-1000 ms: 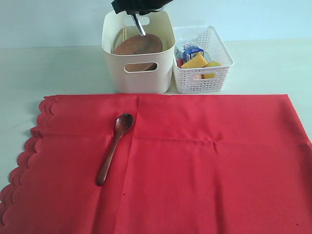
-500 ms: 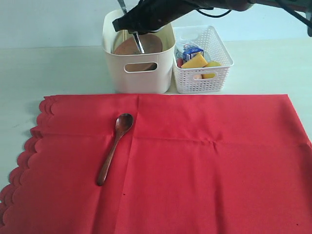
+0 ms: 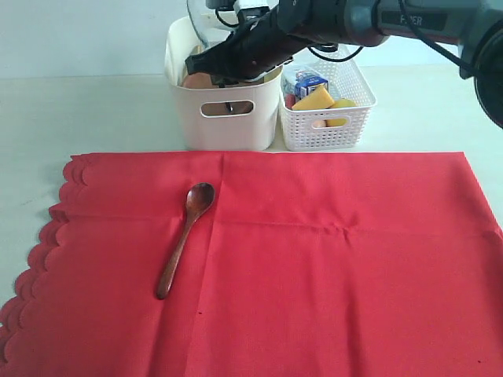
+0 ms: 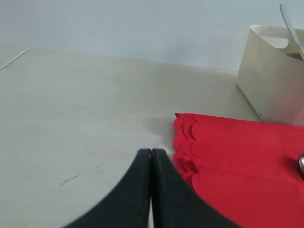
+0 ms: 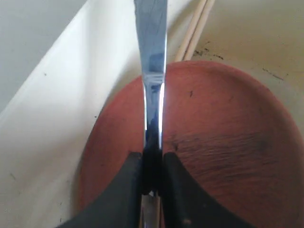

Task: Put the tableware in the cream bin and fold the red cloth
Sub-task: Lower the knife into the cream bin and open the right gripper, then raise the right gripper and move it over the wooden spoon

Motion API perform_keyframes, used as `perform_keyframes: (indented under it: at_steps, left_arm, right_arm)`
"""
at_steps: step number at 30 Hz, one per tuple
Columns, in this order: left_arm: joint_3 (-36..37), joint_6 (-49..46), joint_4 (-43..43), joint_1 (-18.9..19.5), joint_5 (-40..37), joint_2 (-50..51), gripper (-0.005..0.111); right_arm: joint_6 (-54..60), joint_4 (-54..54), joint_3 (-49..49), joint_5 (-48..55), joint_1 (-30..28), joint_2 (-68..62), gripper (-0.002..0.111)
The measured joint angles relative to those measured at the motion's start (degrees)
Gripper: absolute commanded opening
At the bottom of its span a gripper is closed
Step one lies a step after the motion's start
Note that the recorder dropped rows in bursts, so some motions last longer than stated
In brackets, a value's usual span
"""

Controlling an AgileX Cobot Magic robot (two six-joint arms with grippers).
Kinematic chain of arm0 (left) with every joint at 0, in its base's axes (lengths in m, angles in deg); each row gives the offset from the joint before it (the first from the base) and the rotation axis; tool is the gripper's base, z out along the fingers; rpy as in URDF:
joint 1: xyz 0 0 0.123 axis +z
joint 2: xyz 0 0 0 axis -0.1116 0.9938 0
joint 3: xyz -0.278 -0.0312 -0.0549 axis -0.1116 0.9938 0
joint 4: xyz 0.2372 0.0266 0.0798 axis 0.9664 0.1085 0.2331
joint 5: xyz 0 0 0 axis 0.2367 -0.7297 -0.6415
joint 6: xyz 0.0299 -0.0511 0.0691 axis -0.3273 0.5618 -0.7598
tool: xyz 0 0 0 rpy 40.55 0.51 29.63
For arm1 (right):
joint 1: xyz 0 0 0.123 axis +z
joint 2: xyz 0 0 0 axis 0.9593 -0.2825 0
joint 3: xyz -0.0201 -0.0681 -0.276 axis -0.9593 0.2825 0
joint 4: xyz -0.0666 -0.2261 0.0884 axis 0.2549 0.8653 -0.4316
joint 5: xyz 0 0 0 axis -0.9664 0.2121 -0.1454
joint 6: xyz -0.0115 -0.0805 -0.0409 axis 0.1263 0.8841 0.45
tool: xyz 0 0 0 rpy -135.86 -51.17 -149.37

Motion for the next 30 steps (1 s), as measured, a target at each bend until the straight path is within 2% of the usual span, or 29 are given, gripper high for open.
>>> perform_keyframes:
  at_steps: [7,11,24,30]
  left_arm:
    - [0.00,0.00,0.00,0.00,0.00,0.00,0.001]
    - [0.00,0.00,0.00,0.00,0.00,0.00,0.001]
    - [0.00,0.00,0.00,0.00,0.00,0.00,0.001]
    - [0.00,0.00,0.00,0.00,0.00,0.00,0.001]
  right_arm:
    - [-5.42,0.74,-0.60,-1.49,-0.33,-0.49,0.032]
    - [-6.45,0.90,-0.60,-1.72,-0.33,-0.39,0.040]
    - [-7.58,0.03,-0.39,1.32,-0.33,7.84,0.041]
    - [-7.58,0.03,-0.39,11.22,-0.33,14.23,0.041]
